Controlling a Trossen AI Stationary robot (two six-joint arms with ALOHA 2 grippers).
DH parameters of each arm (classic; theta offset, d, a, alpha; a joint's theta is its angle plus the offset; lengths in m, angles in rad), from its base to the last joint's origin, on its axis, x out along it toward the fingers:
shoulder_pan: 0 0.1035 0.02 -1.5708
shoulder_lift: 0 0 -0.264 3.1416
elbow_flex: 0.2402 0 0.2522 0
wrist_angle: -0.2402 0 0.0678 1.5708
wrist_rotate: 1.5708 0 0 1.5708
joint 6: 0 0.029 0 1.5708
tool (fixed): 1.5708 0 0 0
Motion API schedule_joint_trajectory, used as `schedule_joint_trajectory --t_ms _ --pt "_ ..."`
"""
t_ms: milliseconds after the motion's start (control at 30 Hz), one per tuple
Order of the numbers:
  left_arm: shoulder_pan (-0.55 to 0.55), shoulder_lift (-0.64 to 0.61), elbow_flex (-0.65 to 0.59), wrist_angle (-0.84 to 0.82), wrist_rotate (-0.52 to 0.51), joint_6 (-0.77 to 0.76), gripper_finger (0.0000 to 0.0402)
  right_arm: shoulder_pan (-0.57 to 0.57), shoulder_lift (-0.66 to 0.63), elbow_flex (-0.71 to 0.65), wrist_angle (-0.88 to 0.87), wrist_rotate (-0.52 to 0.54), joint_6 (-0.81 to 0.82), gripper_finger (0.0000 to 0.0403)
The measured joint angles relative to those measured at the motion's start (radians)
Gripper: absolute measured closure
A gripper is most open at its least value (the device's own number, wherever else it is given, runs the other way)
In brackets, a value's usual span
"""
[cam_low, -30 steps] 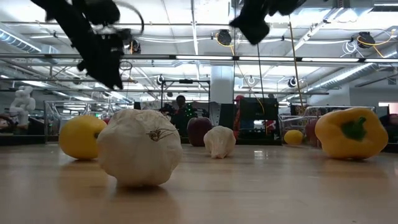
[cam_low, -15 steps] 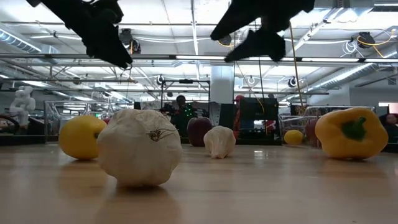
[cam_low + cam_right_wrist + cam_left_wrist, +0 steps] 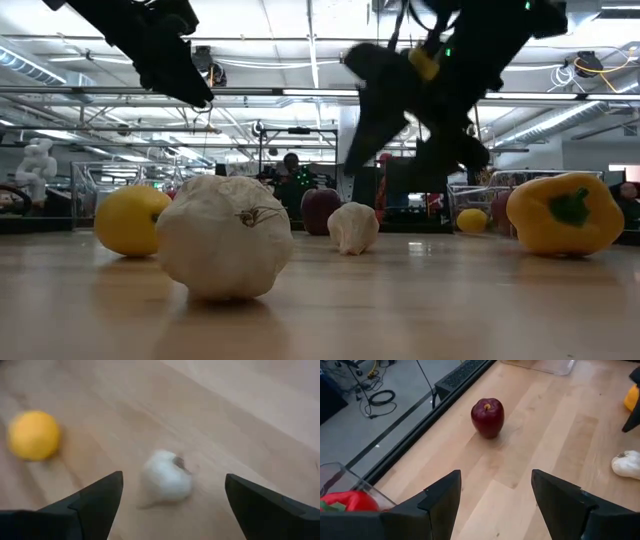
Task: Sort produce into baskets
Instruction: Put the top white garlic into the left transparent bin
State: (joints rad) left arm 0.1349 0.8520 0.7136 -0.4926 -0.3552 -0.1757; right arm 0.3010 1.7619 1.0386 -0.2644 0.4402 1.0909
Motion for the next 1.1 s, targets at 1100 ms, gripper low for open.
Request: schedule_joint_trajectory --t_ms 1100 --pt "0.000 0.000 0.000 0.038 -0.002 0.027 0.0153 -0.073 0.146 0.000 0.125 -0.106 -0.267 0.0091"
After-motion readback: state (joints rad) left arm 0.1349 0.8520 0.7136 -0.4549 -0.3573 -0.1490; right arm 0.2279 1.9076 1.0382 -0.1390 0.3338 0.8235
